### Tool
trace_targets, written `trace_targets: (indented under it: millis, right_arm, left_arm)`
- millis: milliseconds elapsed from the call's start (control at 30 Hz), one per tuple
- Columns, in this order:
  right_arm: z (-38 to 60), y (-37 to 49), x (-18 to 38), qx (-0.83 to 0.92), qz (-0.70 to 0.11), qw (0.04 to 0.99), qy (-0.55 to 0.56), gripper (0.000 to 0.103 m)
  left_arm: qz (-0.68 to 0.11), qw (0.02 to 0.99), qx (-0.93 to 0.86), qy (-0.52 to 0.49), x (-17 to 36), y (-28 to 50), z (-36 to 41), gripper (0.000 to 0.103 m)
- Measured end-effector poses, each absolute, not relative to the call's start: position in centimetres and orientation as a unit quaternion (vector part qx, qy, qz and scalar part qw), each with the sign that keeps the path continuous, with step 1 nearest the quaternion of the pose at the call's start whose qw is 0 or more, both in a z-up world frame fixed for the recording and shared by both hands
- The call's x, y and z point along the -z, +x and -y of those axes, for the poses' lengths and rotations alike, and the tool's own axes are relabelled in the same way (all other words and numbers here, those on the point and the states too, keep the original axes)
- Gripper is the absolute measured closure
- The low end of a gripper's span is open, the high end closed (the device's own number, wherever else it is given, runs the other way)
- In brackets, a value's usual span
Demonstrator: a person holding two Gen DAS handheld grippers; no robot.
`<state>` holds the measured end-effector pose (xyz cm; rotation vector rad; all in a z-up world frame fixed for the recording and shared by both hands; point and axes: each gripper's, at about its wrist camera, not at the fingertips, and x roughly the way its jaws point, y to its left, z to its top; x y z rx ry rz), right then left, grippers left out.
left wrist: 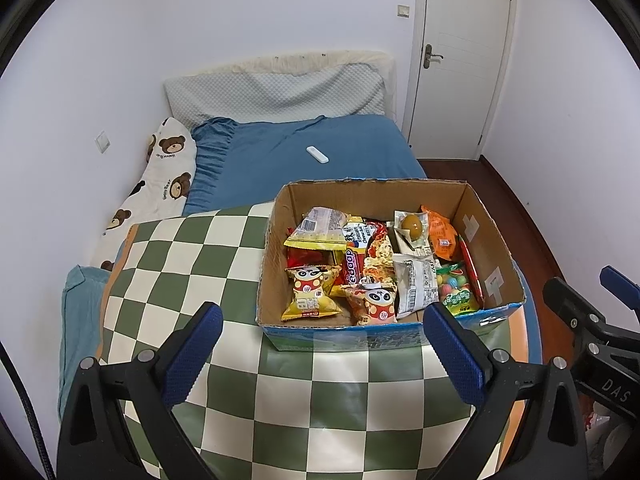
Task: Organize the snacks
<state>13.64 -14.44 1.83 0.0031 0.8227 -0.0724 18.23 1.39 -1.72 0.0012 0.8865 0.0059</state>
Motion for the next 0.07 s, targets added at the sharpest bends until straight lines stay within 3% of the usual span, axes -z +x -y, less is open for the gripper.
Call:
trace_targets:
  millis: [67]
  right_arm:
    - [14.46, 13.66, -1.84, 0.035, -0.401, 0.916, 0.001, 0.000]
  left_arm:
    - [-0.427, 0.904, -0.002, 0.001, 1.70, 18.09, -1.44, 0.000]
